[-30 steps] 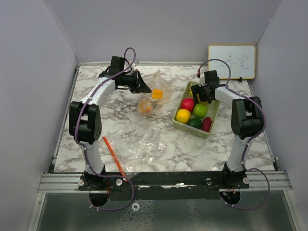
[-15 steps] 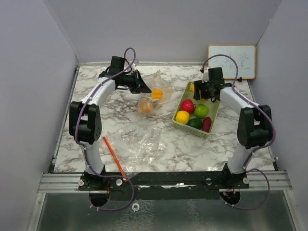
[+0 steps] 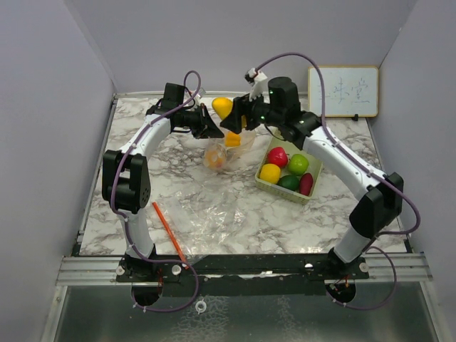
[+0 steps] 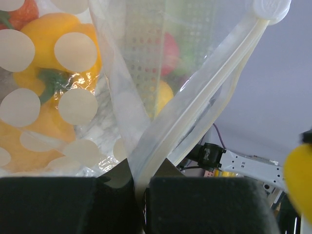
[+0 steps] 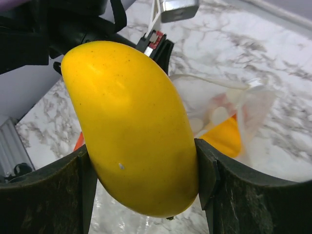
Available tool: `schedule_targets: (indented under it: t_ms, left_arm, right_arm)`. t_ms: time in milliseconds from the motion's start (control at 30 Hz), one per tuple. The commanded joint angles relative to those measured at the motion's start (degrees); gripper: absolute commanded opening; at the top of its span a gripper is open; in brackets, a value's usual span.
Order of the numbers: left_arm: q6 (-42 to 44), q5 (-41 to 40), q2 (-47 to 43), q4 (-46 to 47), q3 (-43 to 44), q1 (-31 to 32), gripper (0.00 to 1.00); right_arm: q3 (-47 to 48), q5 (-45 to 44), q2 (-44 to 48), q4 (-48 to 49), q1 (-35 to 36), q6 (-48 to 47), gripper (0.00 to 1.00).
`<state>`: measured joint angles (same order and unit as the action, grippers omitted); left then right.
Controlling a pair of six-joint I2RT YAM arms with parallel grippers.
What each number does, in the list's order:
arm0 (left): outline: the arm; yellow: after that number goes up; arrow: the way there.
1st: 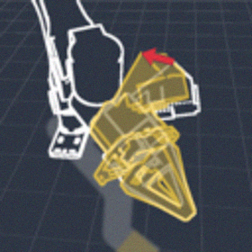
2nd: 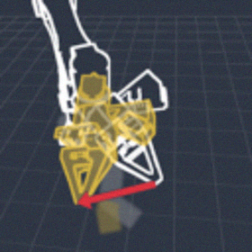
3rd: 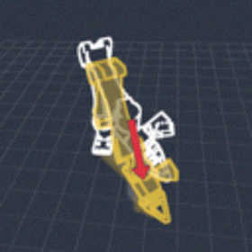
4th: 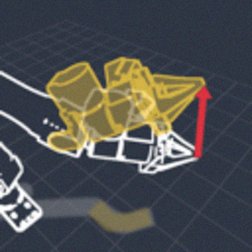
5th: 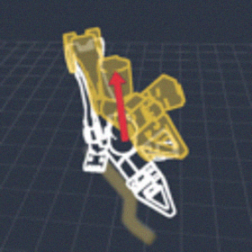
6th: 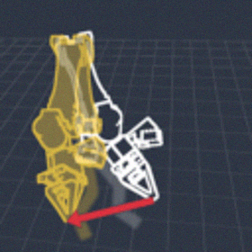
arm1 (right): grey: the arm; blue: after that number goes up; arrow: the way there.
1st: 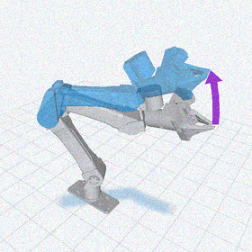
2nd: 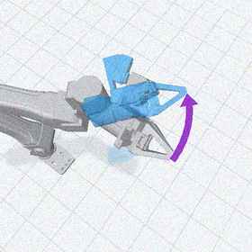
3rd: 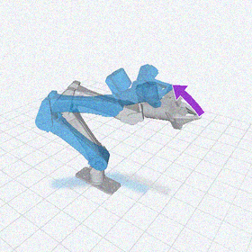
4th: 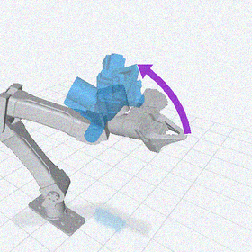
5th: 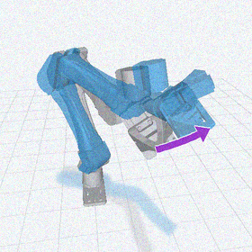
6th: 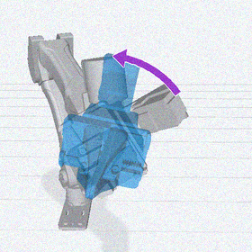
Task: Place the food in the zip-top bag and seal the zipper
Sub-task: Place the fake fruit in the zipper food storage bag.
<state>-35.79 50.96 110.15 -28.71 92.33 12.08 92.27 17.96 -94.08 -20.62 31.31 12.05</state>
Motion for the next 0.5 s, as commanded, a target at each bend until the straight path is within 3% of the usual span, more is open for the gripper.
schedule_targets:
  t_ms: [0,100,167,400,433,467]
  left_arm:
    - [0.9,0.4,-2.4,-0.5,1.5,-0.2,0.0]
    - [0.8,0.5,-2.9,-0.5,1.4,-0.2,0.0]
    - [0.8,0.5,-3.2,-0.5,1.5,-0.2,0.0]
    - [0.7,0.6,-3.6,-0.4,1.4,-0.3,0.0]
    - [0.6,0.6,-3.4,-0.4,1.4,-0.2,0.0]
    - [0.6,0.6,-3.3,-0.3,1.5,-0.2,0.0]
  right_arm:
    - [-1.0,0.3,-6.2,6.4,1.5,10.6,0.07]
    - [-4.6,-3.2,-6.4,9.6,1.5,13.5,0.09]
    - [-5.9,-6.3,-6.5,9.5,1.5,14.5,0.19]
    - [-1.7,-8.3,-8.1,5.5,1.5,10.6,0.74]
    - [-1.1,-8.3,-7.6,5.0,1.5,10.5,0.9]
    - [-0.7,-8.3,-7.2,4.6,1.5,10.5,0.99]
